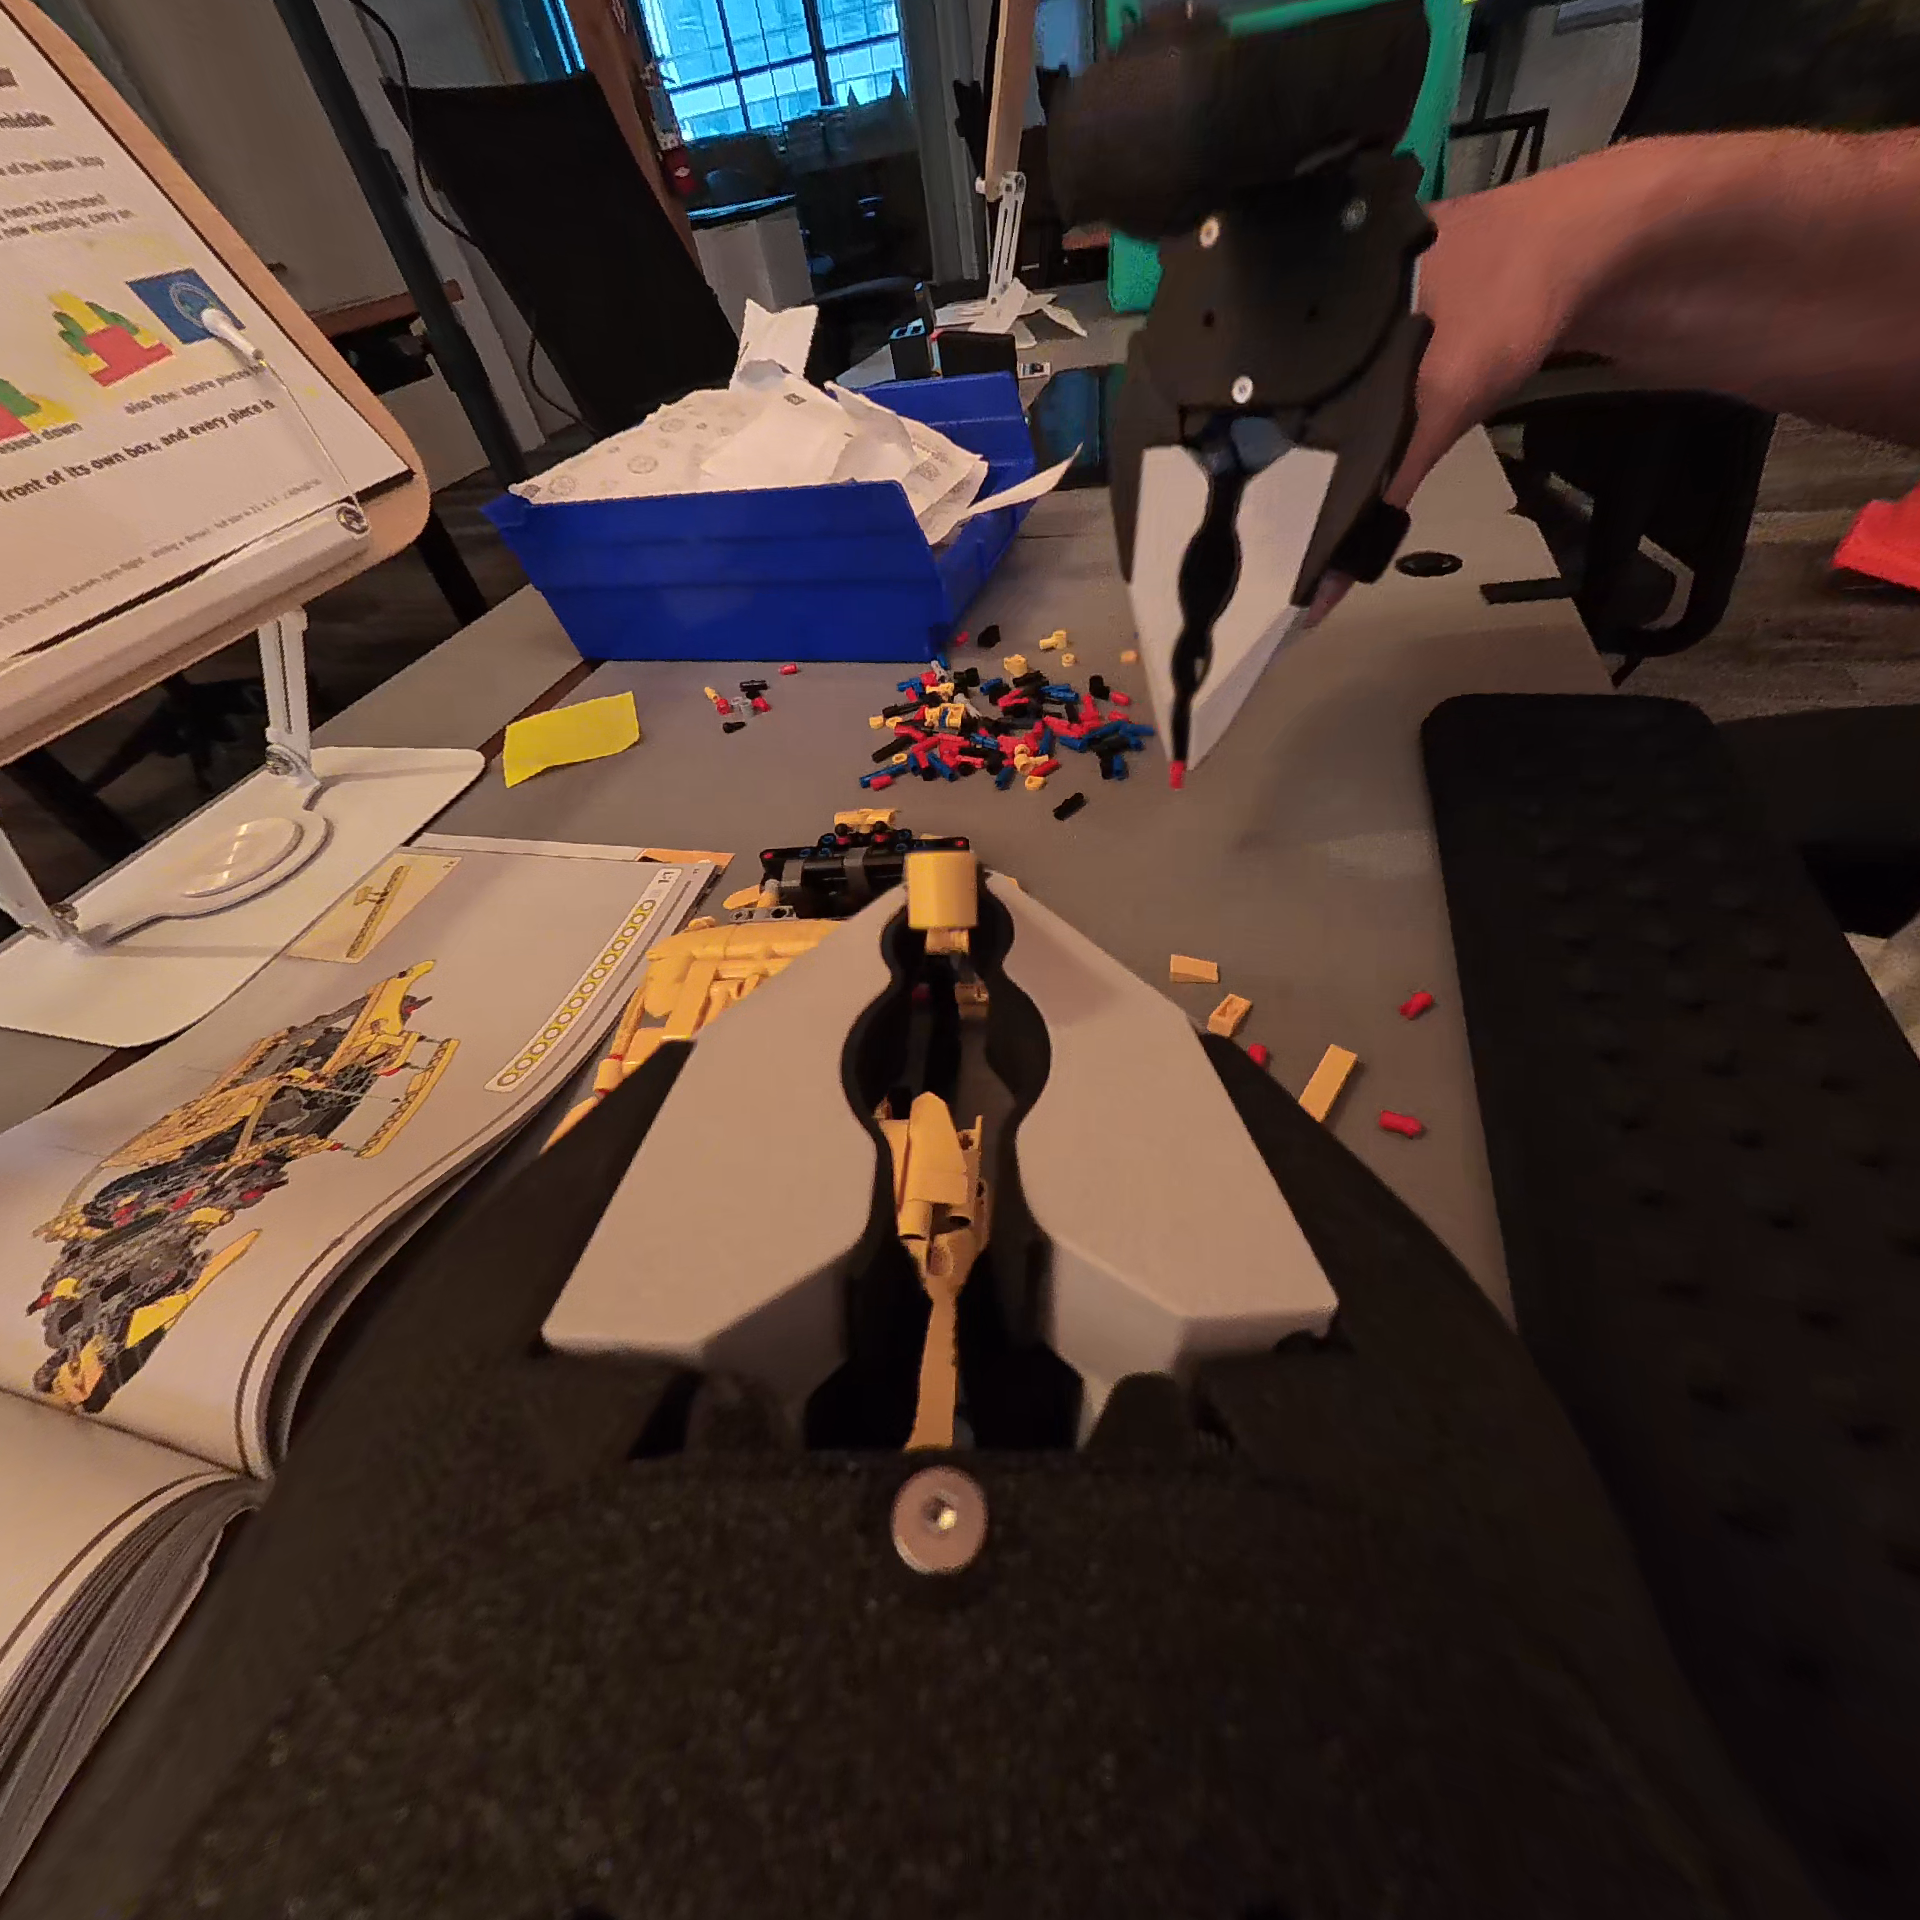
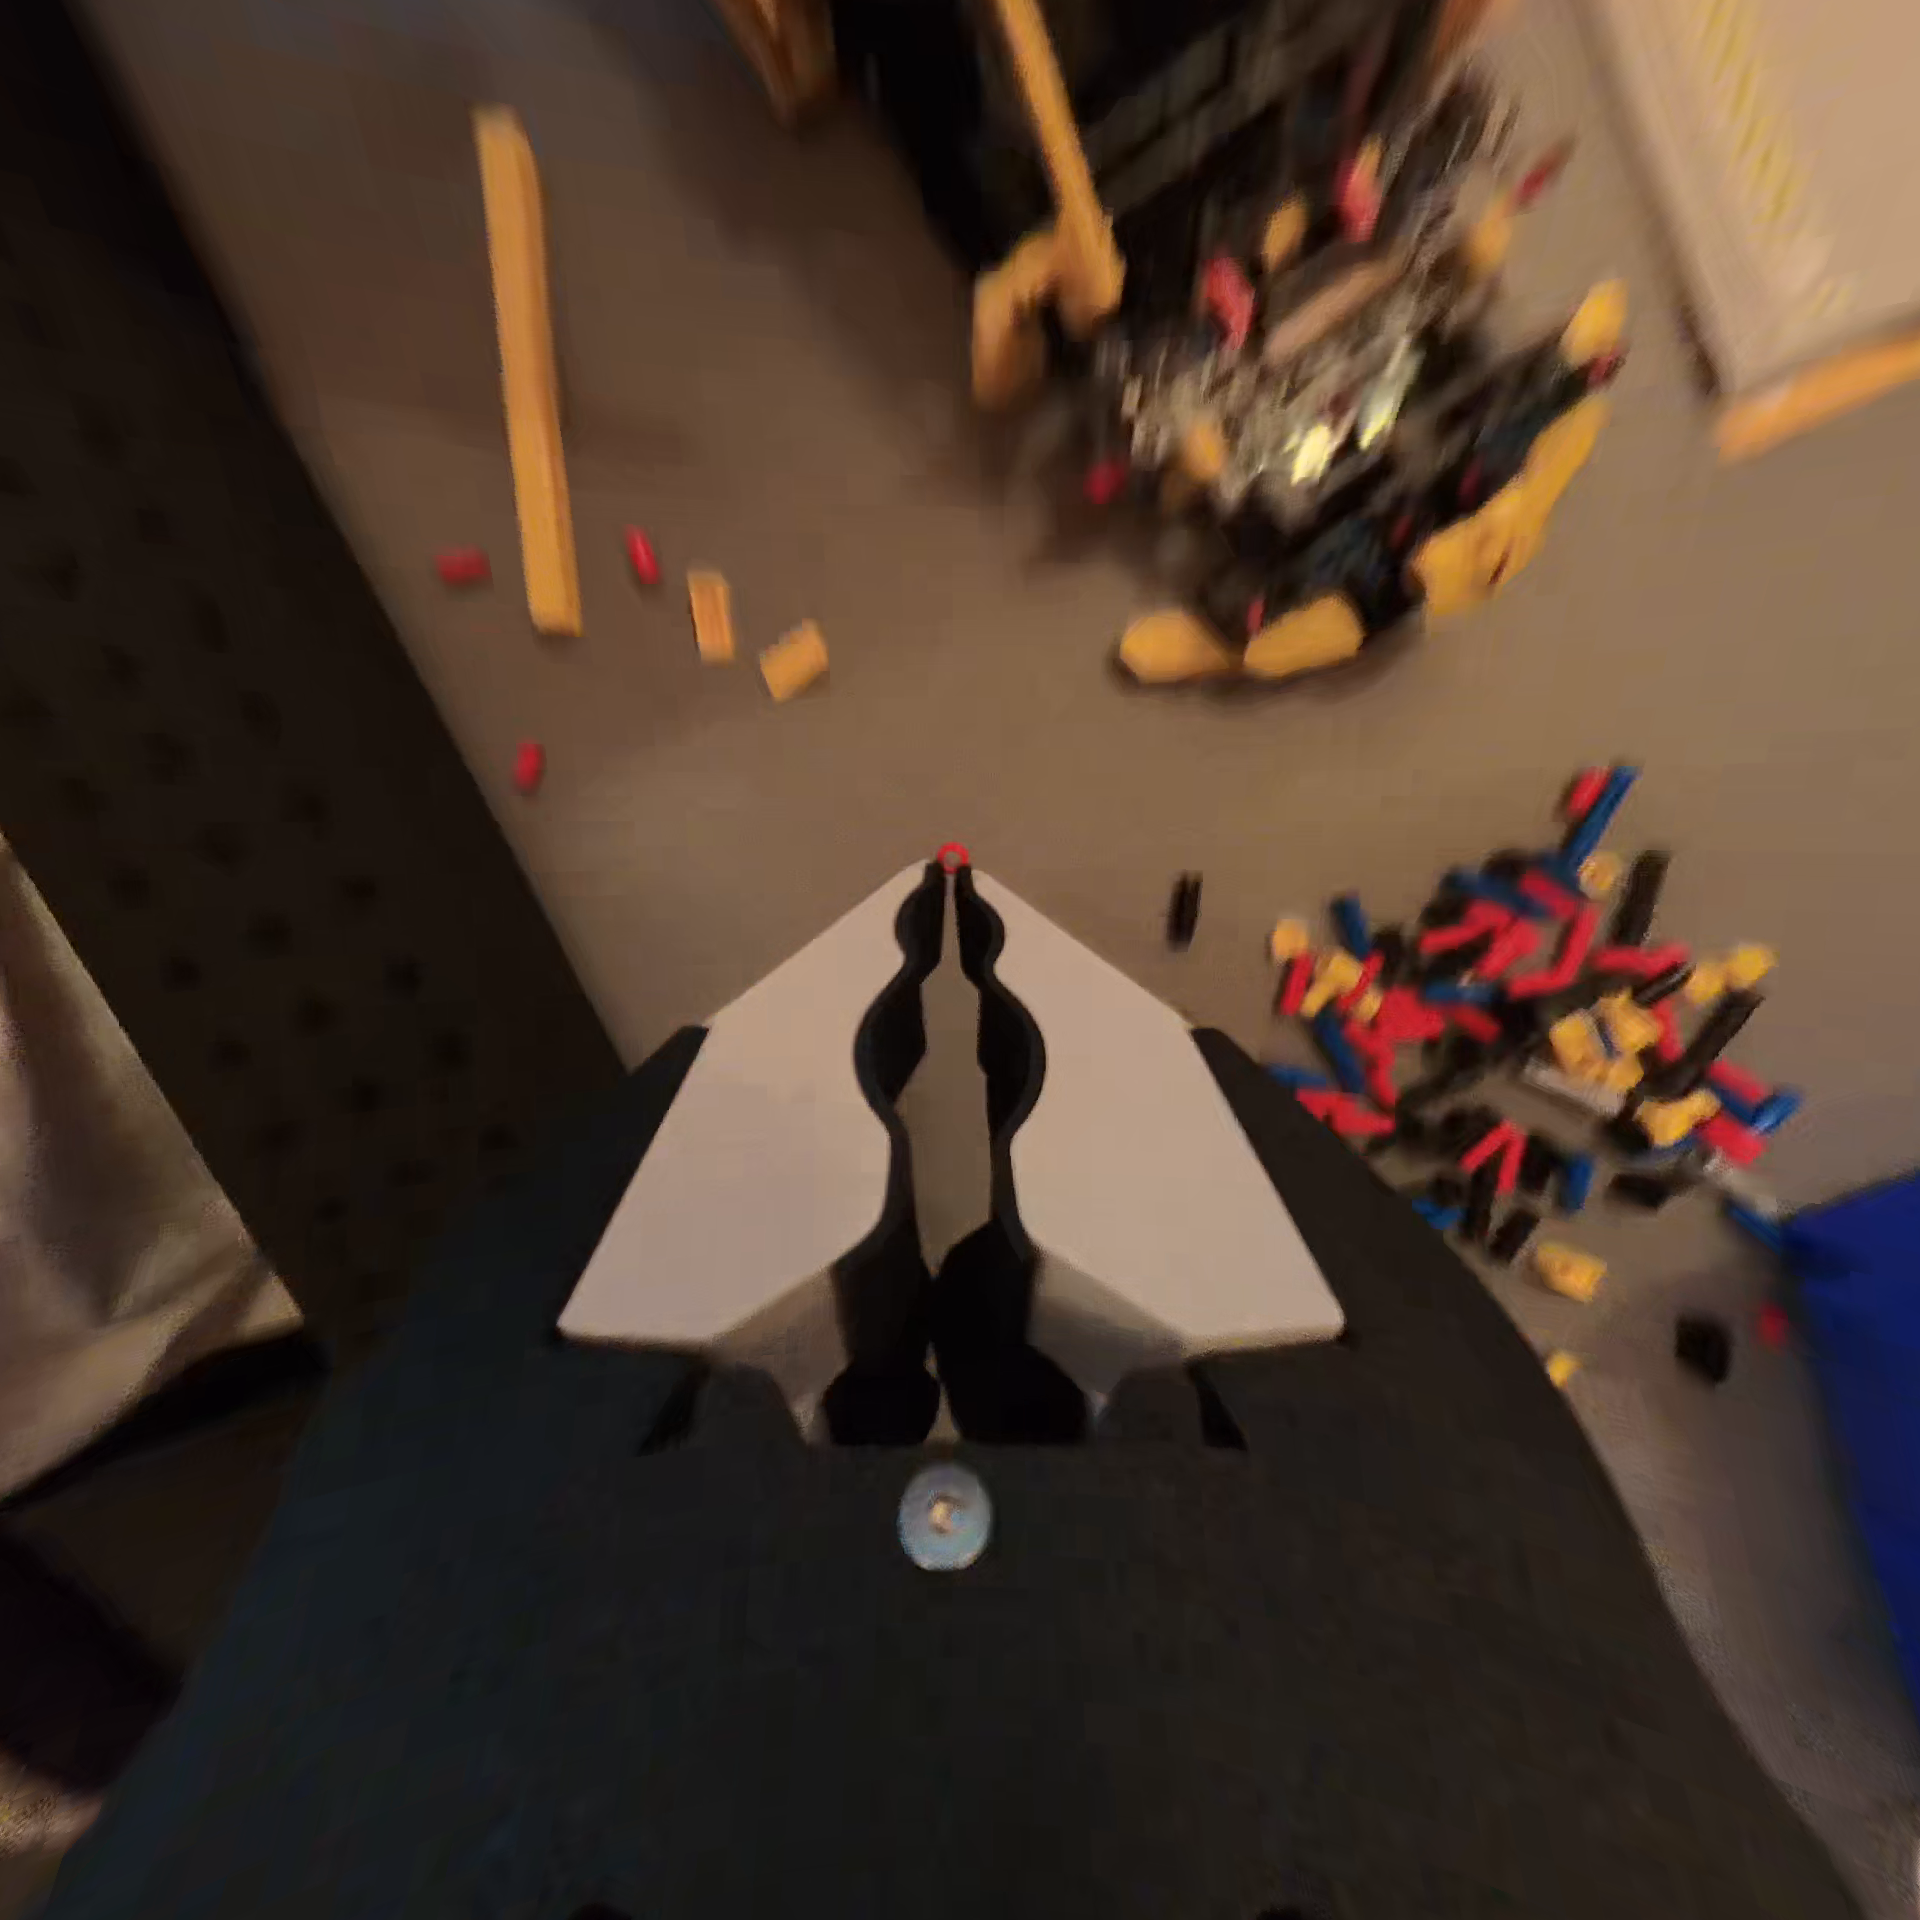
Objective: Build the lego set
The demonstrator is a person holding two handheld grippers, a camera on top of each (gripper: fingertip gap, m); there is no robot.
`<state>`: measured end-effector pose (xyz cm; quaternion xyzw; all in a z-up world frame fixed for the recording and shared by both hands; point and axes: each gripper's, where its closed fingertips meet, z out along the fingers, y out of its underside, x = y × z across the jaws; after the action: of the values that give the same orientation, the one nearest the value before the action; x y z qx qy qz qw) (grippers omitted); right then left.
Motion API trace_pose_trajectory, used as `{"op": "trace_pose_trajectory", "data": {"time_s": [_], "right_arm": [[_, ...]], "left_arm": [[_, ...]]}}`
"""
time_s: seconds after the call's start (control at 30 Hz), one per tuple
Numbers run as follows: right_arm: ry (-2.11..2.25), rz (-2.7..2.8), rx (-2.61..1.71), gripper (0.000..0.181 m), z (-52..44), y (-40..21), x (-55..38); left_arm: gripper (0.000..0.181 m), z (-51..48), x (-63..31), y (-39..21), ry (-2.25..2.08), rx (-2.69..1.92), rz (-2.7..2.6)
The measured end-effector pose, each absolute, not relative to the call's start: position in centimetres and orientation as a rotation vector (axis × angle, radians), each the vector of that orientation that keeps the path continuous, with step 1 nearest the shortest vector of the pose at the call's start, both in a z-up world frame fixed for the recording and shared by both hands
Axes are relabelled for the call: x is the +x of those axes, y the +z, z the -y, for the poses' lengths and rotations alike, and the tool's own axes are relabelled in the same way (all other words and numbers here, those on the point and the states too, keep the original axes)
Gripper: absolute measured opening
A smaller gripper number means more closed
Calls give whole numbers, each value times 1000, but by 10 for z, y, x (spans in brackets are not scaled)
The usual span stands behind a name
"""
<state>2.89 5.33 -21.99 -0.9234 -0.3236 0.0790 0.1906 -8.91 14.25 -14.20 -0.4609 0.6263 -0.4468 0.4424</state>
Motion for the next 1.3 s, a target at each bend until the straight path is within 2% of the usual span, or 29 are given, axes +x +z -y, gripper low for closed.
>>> {"op": "trace_pose_trajectory", "data": {"time_s": [0.27, 1.3], "right_arm": [[145, 1017, -2767, 1, -18, -259, 49], [130, 1015, -2784, 4, -16, -264, 48]], "left_arm": [[7, -143, -88, -145, -1093, -1153, -1561], [7, -140, -87, -147, -1094, -1149, -1574]]}}
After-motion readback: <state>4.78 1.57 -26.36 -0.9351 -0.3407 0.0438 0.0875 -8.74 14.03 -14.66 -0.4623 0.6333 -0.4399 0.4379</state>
